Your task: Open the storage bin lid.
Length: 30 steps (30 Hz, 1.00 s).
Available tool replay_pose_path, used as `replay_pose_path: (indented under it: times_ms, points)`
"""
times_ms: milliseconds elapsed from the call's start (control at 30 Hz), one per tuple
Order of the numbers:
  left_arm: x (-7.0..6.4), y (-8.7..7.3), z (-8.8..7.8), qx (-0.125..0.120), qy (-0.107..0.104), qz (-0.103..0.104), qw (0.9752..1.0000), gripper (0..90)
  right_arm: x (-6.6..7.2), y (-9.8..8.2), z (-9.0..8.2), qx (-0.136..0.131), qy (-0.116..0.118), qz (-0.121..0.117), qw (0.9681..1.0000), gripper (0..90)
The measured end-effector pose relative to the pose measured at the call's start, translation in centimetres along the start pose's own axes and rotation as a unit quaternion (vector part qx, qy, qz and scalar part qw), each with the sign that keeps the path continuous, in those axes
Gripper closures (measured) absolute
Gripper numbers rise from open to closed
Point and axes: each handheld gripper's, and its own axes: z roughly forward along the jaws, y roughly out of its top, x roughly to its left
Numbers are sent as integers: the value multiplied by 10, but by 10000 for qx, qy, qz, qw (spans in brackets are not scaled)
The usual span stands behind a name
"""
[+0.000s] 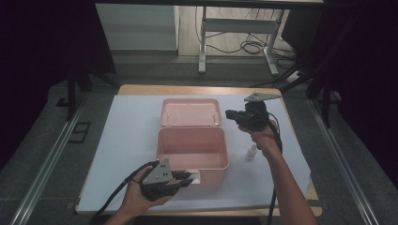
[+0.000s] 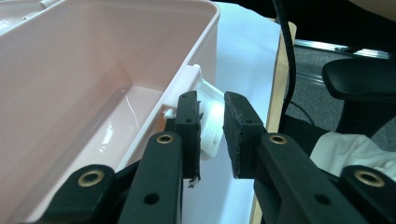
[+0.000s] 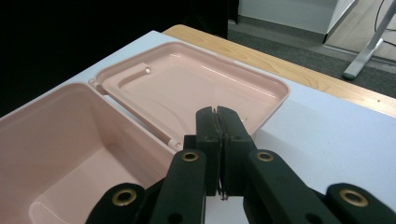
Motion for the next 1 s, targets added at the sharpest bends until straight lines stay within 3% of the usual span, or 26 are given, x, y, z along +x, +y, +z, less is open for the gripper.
replay_pose_path:
  times_ms: [1000]
  points:
    - [-5, -2, 6, 201, -42, 116, 9997, 784, -6, -7, -12, 119, -87, -30, 9999, 867]
